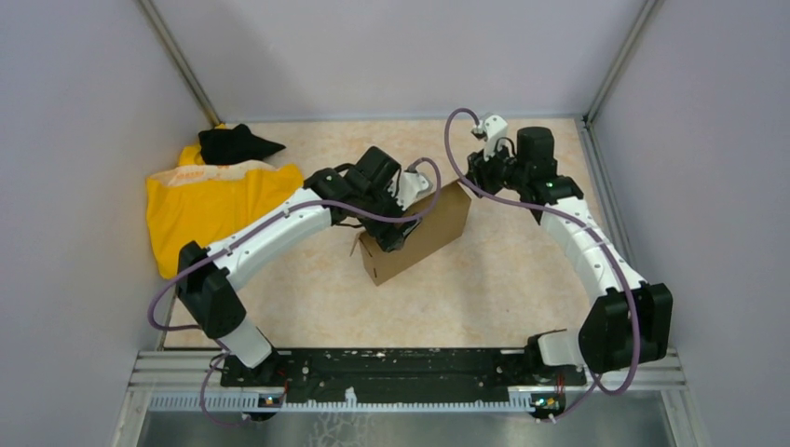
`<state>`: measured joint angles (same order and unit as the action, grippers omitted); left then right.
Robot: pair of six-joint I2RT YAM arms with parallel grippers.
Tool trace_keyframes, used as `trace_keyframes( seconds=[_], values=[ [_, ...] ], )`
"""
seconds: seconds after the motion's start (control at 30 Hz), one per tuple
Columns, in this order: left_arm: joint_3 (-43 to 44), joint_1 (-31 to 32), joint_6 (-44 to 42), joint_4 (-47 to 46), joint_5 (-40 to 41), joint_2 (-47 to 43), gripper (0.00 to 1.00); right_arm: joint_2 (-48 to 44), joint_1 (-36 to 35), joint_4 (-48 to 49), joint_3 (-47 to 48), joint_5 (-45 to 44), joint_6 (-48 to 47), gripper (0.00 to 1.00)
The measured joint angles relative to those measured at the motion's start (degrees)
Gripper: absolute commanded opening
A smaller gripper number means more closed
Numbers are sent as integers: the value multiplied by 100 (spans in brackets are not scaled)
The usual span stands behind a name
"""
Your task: Fold the paper box
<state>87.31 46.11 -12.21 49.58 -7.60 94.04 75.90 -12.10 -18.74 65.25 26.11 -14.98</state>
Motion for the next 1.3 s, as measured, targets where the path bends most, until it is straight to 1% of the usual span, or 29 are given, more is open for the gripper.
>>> trace_keyframes(
  seconds=[0.2,0.33,0.5,0.67,0.9,1.1,1.3],
  values=[
    [44,-94,-50,33,-48,4,91,236,0,-22,33,-66,4,30],
    [153,-168,-76,59,-120,39,91,369,0,-72,144,-83,13,18],
    [411,-212,-103,59,-236,201,91,374,0,-131,282,-68,72,14],
    [673,-216,-136,72,-326,439,90,369,-17,-175,313,-50,125,8],
    [752,-216,-153,109,-358,538,90,363,-101,-249,317,-101,166,0],
    [767,-225,-177,212,-354,538,90,313,-203,-391,358,-262,216,0],
    [826,-315,-256,339,-382,538,89,304,-389,-933,723,-568,409,0]
  ],
)
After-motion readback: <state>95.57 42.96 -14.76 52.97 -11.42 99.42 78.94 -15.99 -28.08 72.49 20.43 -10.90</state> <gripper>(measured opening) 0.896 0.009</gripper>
